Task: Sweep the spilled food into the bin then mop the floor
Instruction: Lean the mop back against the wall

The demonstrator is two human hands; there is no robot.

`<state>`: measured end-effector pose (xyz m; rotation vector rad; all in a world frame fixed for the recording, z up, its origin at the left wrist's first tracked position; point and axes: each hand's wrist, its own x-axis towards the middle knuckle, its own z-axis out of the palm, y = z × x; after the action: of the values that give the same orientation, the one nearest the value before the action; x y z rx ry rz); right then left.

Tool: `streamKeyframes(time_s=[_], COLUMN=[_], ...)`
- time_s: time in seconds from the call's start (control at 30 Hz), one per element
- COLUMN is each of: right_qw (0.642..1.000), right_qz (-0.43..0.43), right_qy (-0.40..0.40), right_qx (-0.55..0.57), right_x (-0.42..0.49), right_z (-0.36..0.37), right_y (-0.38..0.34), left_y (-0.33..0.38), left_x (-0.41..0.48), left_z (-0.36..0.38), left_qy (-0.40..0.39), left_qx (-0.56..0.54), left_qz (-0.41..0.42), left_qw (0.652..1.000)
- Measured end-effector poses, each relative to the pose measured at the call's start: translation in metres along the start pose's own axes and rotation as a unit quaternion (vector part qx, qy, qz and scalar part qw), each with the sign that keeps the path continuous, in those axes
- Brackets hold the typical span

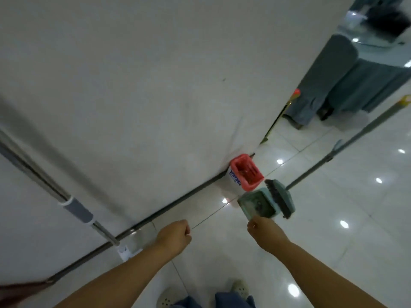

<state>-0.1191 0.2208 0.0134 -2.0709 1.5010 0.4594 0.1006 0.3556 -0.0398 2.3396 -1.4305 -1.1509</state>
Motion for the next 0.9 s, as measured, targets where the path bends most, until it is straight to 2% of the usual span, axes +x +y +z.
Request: streamKeyframes(time_s=[0.2,0.5,0.67,0.9], right_qw=[0.996,0.984,0.975,0.954], right_qz=[0.069,0.084,0.078,0.086], right_qy=[0.040,0.072,0.089,0.146], right_qx=[0.035,0.137,0.187,0.246], right_x=[-0.005,0.035,0.080,0.155], right_z=[-0.029,-0.120,-0.175,-0.246], right_y=[0.120,0.270,0.304,0.307], left_y=[0.114,0.276,0.330,0.365], left_x=[0.044,0.099,0.131,0.204], left_z=[0.037,0.093,0.087,0.057], left_qy=[-0.011,0.003,0.011,0.010], left_qx=[0.027,-0.007,-0.036,-0.048], left_qz=[0.053,0.054,0.055,0.081], left_qw=[0.998,0.999,0.998,0.996])
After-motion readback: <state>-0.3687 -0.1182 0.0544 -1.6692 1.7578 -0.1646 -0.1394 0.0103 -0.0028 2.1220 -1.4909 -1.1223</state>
